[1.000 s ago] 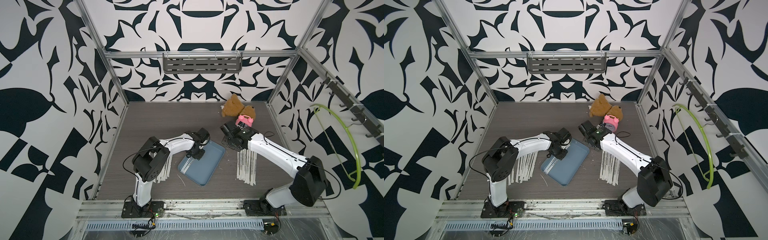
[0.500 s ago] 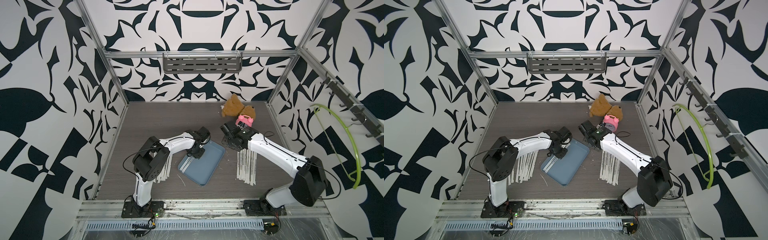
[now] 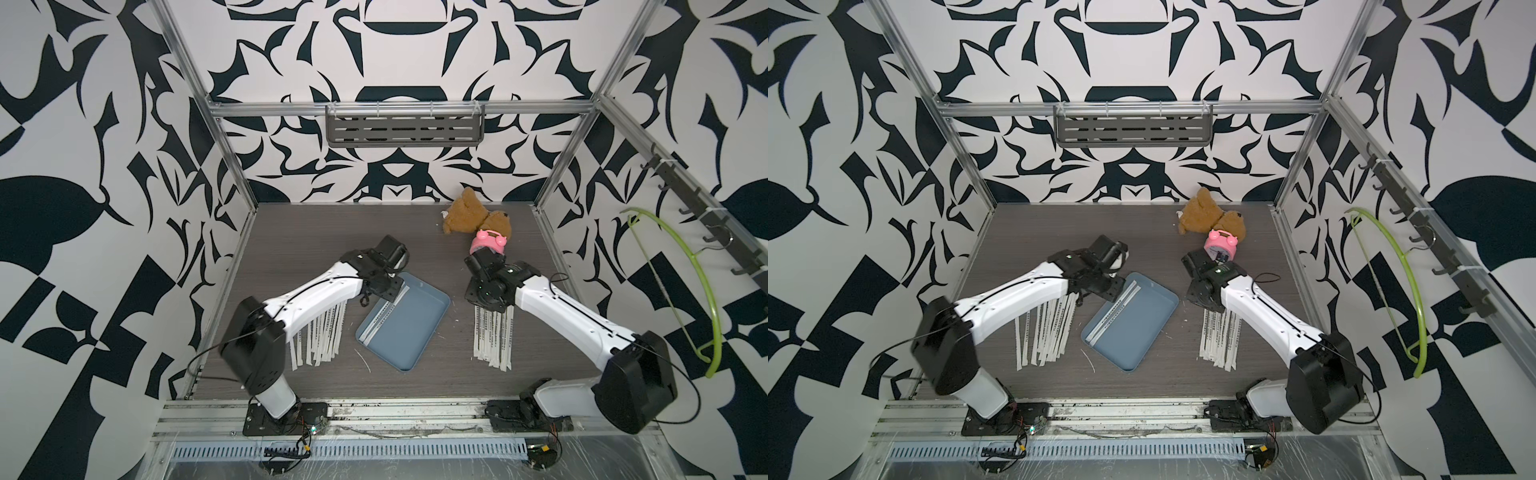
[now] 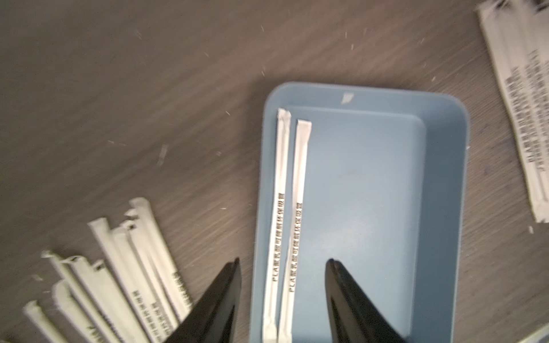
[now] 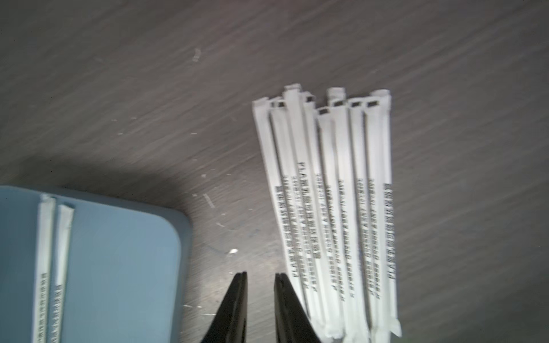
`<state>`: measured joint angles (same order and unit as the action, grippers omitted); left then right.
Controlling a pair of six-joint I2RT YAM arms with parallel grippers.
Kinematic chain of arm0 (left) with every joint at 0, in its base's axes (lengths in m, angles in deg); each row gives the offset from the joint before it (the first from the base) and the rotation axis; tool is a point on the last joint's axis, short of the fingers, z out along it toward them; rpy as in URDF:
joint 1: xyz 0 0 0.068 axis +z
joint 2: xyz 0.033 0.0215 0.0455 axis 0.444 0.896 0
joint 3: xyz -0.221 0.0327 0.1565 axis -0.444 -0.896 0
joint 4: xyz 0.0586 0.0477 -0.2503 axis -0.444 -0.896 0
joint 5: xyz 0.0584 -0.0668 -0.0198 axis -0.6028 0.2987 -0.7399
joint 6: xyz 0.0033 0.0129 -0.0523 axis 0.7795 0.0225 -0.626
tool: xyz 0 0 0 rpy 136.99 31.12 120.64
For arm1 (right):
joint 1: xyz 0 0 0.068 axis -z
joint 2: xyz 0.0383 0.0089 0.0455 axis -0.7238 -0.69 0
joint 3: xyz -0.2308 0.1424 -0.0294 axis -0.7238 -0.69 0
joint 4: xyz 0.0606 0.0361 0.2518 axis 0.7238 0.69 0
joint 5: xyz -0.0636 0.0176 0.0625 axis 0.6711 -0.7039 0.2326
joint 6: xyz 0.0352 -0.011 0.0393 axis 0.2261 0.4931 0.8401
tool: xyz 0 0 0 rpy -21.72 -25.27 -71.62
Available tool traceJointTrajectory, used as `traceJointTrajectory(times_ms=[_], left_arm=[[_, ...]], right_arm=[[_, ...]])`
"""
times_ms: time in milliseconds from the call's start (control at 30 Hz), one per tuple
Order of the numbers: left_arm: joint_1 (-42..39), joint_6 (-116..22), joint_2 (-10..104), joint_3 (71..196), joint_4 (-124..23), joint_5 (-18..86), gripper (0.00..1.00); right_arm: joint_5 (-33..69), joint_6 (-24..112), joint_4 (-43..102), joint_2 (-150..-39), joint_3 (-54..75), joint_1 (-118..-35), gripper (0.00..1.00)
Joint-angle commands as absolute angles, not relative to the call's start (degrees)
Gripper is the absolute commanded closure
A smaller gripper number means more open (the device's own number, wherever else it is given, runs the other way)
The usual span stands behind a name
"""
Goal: Put the straws into the storage box
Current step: Place the straw in the storage box, then pick up the straw from the center of the board.
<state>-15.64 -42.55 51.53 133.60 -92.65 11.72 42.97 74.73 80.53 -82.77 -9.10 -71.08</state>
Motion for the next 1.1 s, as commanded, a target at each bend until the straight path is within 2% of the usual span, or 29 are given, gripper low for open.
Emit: traceJointTrajectory(times_ms=[0,133,233,633,1067], left_arm=[[-10.18,-46.45,44.39,126.19,-89.75,9.32,0.36],[-1.62,-50.73,37.16,118.19,-84.32,12.67,0.28],[2.35,-54.15,33.16,114.99,-81.78,16.6,0.25],[2.63,-57.99,34.03,111.74,-78.77,21.26,0.25],[2.62,-57.69,35.35,110.89,-78.66,22.34,0.26]], right_arm=[[39.27,65.93,87.19,-81.82,-10.33,-69.86,0.73],[35.71,63.8,85.1,-84.75,-11.77,-69.71,0.82],[35.33,63.72,82.8,-88.54,-11.16,-69.75,0.83],[34.7,60.14,76.26,-99.16,-8.74,-67.84,0.75],[34.01,57.65,73.98,-103.2,-8.27,-66.33,0.8]])
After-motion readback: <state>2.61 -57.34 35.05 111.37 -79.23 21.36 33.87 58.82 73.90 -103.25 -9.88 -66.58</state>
